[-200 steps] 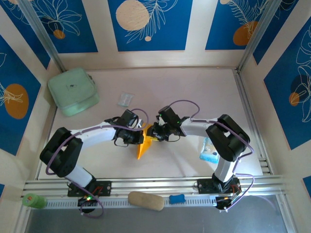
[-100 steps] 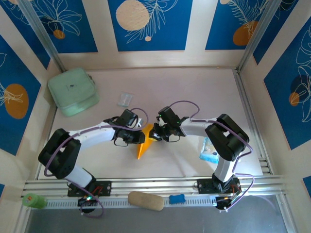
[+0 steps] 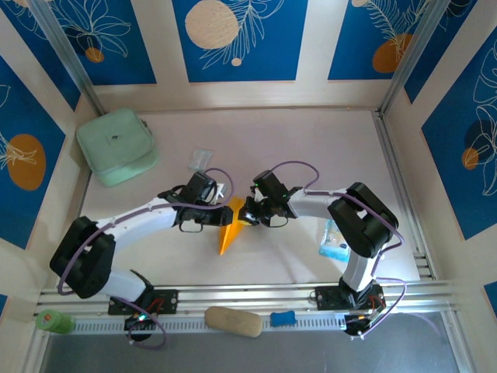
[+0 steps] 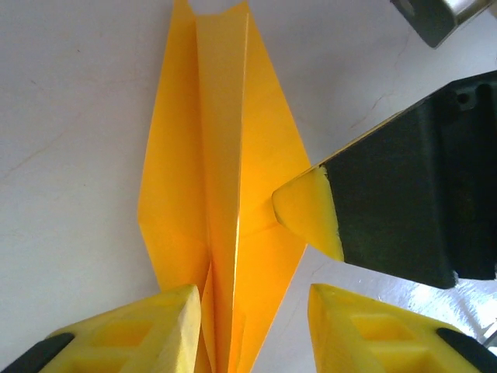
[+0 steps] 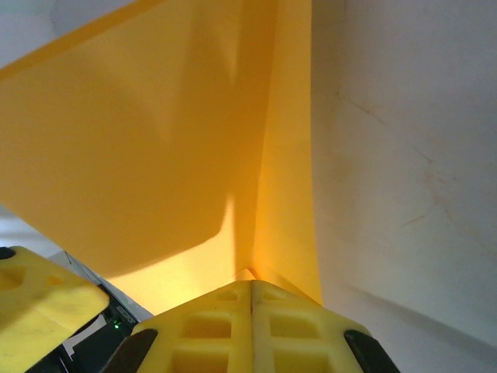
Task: Fold a paper plane with a square sheet of paper (pick it up from the middle)
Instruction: Move a paper plane to the center of the table.
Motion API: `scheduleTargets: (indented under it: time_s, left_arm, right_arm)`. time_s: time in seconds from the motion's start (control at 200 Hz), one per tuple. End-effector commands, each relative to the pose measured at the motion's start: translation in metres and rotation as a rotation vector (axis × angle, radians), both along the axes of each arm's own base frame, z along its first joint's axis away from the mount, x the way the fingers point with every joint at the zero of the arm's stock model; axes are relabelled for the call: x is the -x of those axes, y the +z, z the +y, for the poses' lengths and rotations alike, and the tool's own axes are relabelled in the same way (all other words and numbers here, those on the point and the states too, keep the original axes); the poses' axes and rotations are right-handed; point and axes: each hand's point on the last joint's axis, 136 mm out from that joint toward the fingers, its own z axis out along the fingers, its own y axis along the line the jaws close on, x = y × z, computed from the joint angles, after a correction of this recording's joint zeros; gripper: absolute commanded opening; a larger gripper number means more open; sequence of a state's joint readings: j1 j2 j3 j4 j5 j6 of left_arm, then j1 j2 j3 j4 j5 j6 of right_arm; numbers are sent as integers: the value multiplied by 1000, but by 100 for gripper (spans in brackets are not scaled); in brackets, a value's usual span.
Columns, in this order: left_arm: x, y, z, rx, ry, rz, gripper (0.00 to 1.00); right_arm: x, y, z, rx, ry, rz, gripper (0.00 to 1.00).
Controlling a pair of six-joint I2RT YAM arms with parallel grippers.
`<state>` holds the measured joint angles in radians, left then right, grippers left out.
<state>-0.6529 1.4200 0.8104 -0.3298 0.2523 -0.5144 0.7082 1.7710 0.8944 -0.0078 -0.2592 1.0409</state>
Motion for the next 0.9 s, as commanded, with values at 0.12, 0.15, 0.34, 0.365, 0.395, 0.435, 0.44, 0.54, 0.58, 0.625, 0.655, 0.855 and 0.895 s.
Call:
scheduleTargets:
  time_s: [0.12, 0.15, 0.34, 0.365, 0.395, 0.435, 0.44, 0.54, 0.58, 0.625, 0.655, 0.855, 0.895]
  left_arm:
    - [10, -12, -4, -1, -41, 40, 42]
    - [10, -13, -4, 0, -41, 46, 42]
    - [14, -24, -6, -13, -53, 90, 42]
    - [14, -25, -5, -17, -52, 96, 42]
    - [15, -27, -5, -20, -54, 102, 42]
    - [16, -29, -5, -25, -55, 111, 42]
    - [16, -29, -5, -24, -56, 112, 42]
    - [19, -32, -5, -29, -61, 129, 42]
    - [20, -34, -5, -33, -64, 136, 42]
    - [22, -35, -6, -36, -70, 143, 41]
    - [23, -36, -6, -40, -73, 147, 41]
    - [27, -40, -10, -55, -97, 159, 41]
    - [27, -41, -10, -63, -99, 160, 40]
  right_arm:
    - [2, 4, -2, -13, -1, 7, 2]
    - [2, 5, -1, -15, 0, 4, 2]
    - [2, 4, -3, -12, -7, 6, 2]
    - [2, 4, -3, -12, -7, 5, 2]
    - [3, 3, -3, -12, -8, 6, 2]
    - [2, 4, -3, -12, -8, 4, 2]
    - [2, 4, -3, -12, -9, 5, 2]
    - [3, 4, -3, -13, -7, 5, 2]
    - [2, 5, -3, -13, -8, 4, 2]
    - [2, 4, -4, -11, -10, 6, 2]
    - [2, 4, -4, -12, -10, 4, 2]
    - [2, 5, -4, -17, -12, 3, 2]
    - [2, 5, -4, -19, -13, 3, 2]
